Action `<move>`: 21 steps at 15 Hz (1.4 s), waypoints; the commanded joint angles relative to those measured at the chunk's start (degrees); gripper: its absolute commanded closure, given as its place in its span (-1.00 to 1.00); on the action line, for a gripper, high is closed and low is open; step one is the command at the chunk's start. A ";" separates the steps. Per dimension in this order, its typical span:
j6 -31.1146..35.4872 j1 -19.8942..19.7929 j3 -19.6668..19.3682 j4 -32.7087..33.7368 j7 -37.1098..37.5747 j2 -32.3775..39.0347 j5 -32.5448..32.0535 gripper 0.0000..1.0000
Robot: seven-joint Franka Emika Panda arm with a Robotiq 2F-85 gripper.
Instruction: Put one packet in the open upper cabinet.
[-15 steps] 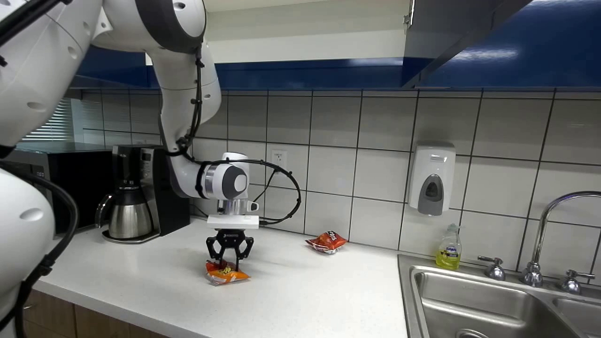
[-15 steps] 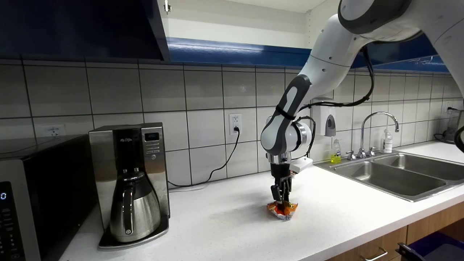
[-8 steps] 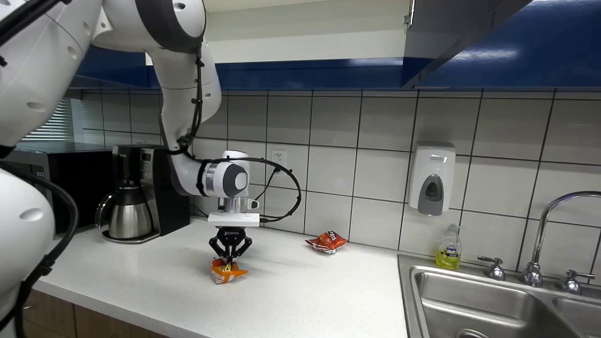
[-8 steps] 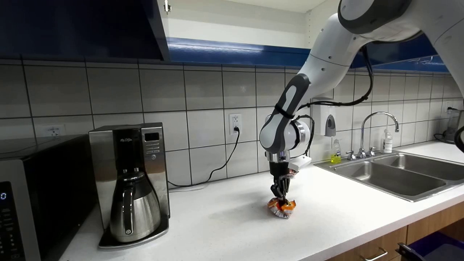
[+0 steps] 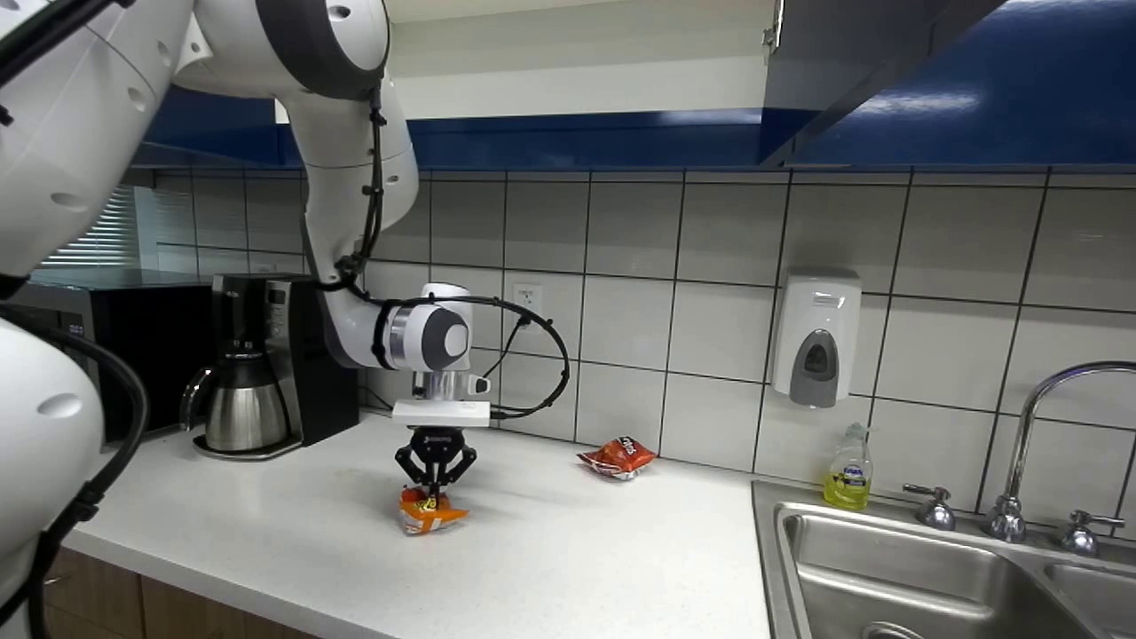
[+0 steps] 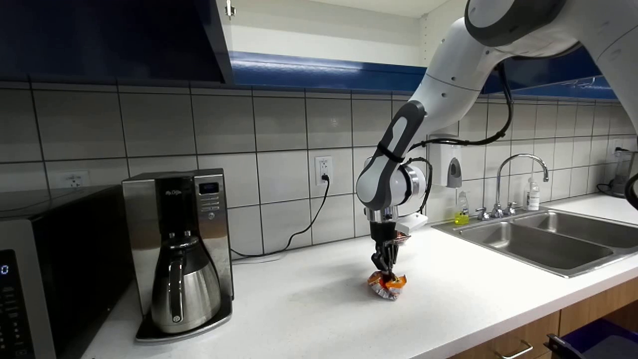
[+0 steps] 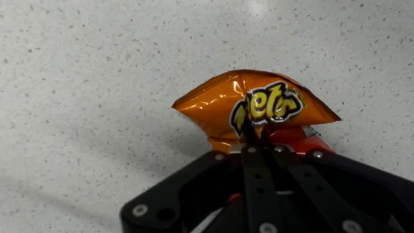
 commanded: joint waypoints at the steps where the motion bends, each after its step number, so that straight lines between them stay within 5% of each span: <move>1: -1.76 -0.06 0.36 -1.19 4.71 -3.27 0.65 0.99; 12: 2.97 3.23 -0.53 -11.17 28.37 -14.46 8.02 0.99; 21: 1.14 4.30 -0.55 -25.33 37.32 -32.14 6.23 0.99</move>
